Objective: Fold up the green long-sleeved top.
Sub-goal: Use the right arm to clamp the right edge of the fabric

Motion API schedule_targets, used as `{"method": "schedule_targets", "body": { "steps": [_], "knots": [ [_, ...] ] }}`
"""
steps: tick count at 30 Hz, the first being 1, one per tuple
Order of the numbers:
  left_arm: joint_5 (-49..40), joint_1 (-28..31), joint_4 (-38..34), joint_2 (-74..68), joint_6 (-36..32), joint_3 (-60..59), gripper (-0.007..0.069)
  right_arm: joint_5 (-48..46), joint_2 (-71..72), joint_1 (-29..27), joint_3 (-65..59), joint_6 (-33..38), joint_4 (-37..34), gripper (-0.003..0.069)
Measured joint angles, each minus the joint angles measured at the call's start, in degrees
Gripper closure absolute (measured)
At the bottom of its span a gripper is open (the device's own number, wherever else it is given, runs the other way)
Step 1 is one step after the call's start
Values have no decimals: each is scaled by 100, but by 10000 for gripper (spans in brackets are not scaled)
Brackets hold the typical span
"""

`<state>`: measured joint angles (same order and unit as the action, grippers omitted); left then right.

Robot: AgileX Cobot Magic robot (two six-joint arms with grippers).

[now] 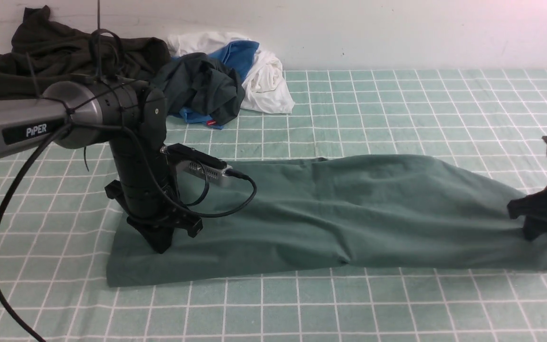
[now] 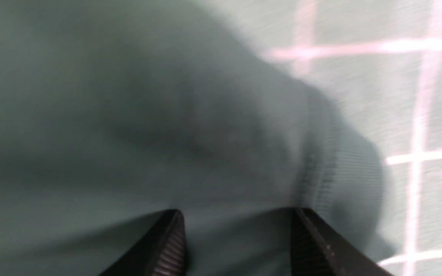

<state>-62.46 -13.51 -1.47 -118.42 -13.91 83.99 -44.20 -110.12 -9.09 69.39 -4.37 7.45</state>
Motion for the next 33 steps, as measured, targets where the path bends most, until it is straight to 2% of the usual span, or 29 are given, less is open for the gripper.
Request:
{"method": "schedule_targets", "body": {
  "steps": [9,19,27,33],
  "knots": [
    [95,373,147,79,157,-58,628,-407,296,-450,354,13,-126,292],
    [268,428,147,351,146,-128,628,-634,137,-469,273,483,-674,174],
    [273,435,147,436,142,-128,628,-481,137,-469,-104,513,-745,172],
    [277,435,147,436,133,-128,628,-425,135,-457,-163,919,-1173,171]
  ]
}}
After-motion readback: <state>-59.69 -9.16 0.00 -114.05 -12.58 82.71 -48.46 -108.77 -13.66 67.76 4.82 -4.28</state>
